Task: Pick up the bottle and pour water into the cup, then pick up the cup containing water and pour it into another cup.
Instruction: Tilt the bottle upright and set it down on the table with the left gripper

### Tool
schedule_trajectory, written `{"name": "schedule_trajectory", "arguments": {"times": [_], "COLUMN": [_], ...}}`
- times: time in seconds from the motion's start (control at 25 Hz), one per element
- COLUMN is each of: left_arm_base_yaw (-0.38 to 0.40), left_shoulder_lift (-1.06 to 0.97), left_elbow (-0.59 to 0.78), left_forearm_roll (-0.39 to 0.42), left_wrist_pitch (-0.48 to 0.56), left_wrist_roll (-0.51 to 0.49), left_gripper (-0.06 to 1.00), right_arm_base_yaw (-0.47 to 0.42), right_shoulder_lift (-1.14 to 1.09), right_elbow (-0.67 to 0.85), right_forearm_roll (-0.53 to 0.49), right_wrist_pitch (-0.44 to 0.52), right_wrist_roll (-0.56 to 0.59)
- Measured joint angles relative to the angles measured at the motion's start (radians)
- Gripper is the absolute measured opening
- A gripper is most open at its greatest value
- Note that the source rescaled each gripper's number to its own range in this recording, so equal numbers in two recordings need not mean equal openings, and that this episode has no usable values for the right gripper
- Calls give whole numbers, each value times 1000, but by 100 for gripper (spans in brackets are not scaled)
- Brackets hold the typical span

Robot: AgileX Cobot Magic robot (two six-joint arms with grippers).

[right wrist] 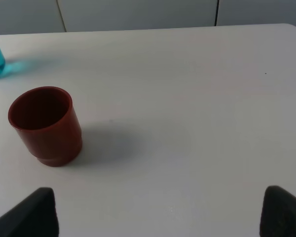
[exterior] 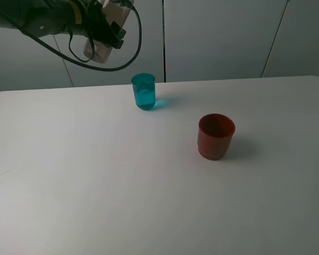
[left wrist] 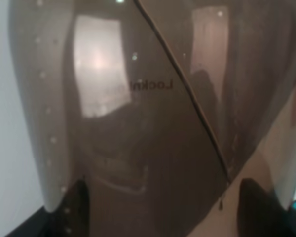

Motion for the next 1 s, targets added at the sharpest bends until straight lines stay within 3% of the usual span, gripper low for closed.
{"name": "schedule_trajectory", "arguments": {"times": [0.16,0.36,0.56,0.76,1.0], "left_arm_base_yaw": [47,122,181,222,307], "left_shoulder_lift": [-52,-104,-111,-111,-86], "left_elbow": [120,305,486,592,650], "left_forearm_roll": [-80,-194,-365,-463,-488], "left_wrist_pitch": [-132,-369,-625,-700,-817], "left_wrist_roll": [-8,-2,99,185,221], "left_gripper": [1,1,1,1,1], "right_arm_base_yaw": [0,0,0,0,0], "right_shoulder_lift": [0,0,0,0,0], "right_elbow": [0,0,0,0,0], "right_forearm_roll": [0,0,0,0,0], "right_wrist_pitch": [0,0,0,0,0], "right_wrist_roll": [0,6,6,6,0]}}
